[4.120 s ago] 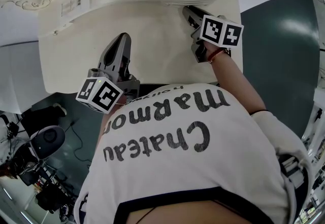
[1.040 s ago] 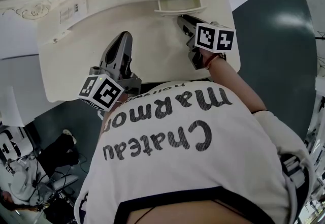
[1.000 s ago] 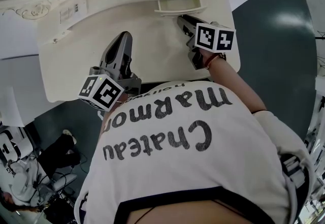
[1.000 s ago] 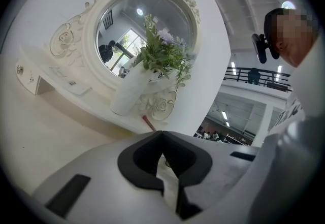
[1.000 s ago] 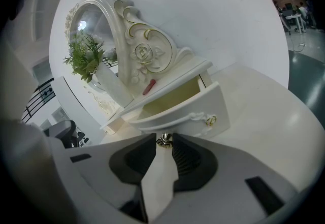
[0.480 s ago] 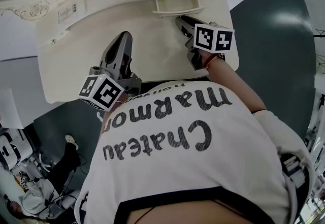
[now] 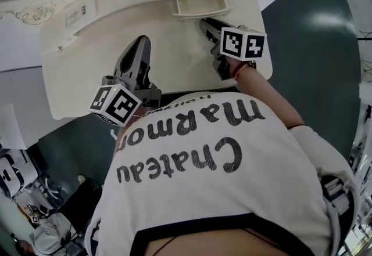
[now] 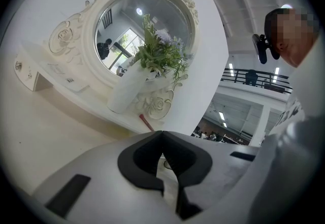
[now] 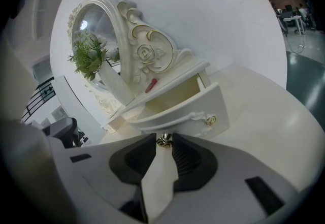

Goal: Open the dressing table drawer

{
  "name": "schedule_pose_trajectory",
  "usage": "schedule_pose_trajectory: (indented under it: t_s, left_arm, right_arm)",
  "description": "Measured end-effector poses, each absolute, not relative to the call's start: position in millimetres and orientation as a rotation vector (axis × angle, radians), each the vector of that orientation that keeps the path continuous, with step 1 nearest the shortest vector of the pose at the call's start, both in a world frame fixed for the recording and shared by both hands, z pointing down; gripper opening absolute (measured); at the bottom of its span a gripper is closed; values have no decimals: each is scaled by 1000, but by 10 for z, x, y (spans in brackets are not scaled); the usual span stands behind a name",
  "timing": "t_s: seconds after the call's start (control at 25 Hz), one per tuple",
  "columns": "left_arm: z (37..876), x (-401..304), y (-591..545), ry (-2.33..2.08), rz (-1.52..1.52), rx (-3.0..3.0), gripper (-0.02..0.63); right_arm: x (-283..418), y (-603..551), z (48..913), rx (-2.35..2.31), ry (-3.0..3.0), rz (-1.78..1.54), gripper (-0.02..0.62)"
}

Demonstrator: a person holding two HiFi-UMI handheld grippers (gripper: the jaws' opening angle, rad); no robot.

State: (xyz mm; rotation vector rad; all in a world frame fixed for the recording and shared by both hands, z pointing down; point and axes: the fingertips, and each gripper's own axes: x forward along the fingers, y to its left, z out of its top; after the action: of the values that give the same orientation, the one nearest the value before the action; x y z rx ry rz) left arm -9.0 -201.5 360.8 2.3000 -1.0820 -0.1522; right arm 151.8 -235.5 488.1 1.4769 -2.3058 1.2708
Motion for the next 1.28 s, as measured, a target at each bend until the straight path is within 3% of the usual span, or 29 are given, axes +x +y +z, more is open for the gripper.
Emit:
schedule_pose_trajectory:
  t_s: [1.28]
  left_arm:
    - [3575,31,-2132,-1017,-162,2325,23]
  right_arm:
    - [1500,-2275,4894,1475,-2284,1278,109]
